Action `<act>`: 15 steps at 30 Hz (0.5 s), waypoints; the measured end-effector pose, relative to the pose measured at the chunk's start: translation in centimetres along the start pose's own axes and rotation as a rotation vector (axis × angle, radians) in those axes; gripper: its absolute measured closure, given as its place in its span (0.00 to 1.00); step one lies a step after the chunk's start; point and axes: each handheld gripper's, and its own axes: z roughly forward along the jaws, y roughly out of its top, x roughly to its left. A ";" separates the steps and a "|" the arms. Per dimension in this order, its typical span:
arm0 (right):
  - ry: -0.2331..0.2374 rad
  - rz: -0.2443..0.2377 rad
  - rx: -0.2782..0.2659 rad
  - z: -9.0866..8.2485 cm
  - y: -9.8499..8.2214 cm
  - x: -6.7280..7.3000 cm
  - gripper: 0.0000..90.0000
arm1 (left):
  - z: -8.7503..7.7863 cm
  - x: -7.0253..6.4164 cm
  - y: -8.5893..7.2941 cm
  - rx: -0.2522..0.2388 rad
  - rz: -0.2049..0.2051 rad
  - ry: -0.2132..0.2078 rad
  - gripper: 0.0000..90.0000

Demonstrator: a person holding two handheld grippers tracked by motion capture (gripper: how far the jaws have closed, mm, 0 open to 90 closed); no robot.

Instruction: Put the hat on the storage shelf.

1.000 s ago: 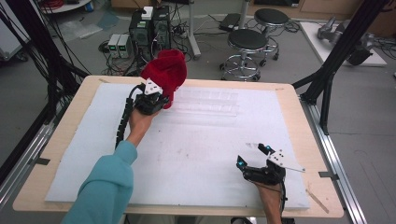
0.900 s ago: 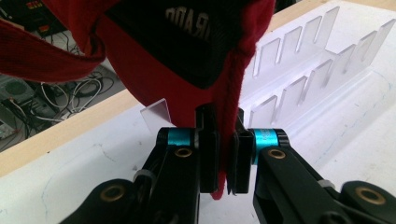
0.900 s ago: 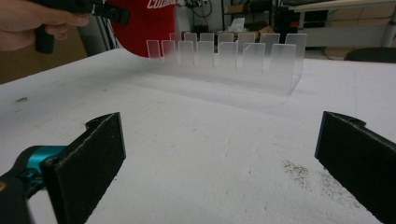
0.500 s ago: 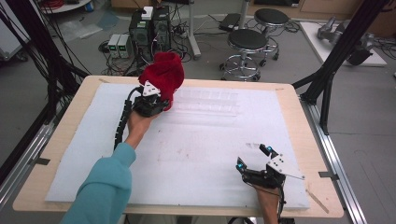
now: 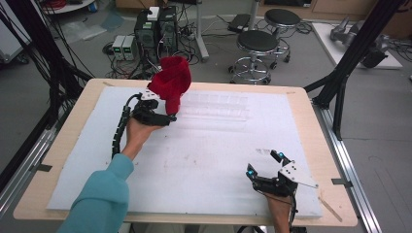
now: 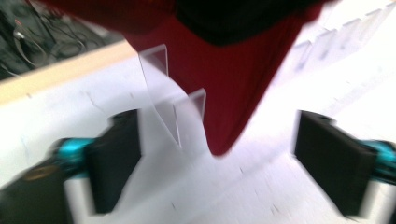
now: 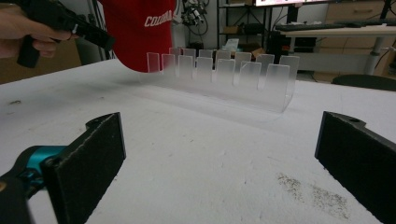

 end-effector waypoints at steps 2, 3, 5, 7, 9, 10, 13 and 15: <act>-0.002 0.001 0.000 0.0 0.0 0.0 0.01 | -1.0 0.1 -0.8 -0.042 0.017 -0.015 0.16; -0.001 0.001 -0.001 0.0 0.0 0.0 0.01 | -1.5 0.1 -1.2 -0.051 0.015 -0.030 0.16; -0.005 -0.002 -0.001 0.0 0.0 0.1 0.01 | -2.7 0.2 -2.1 -0.078 0.024 -0.055 0.16; -0.007 -0.007 0.002 0.0 0.0 0.1 0.01 | -4.2 0.3 -2.8 -0.102 0.048 -0.094 0.16; -0.011 -0.010 0.002 0.0 0.0 0.2 0.01 | -5.0 0.4 -3.0 -0.090 0.062 -0.134 0.16; -0.013 -0.009 0.002 0.0 0.0 0.2 0.01 | -6.9 0.2 -4.1 -0.179 0.101 -0.144 0.16; -0.018 -0.018 0.000 0.0 0.0 0.3 0.01 | -9.8 0.0 -6.2 -0.288 0.157 -0.152 0.16; -0.024 -0.023 -0.001 0.0 0.0 0.4 0.01 | -10.6 0.0 -7.0 -0.300 0.170 -0.156 0.16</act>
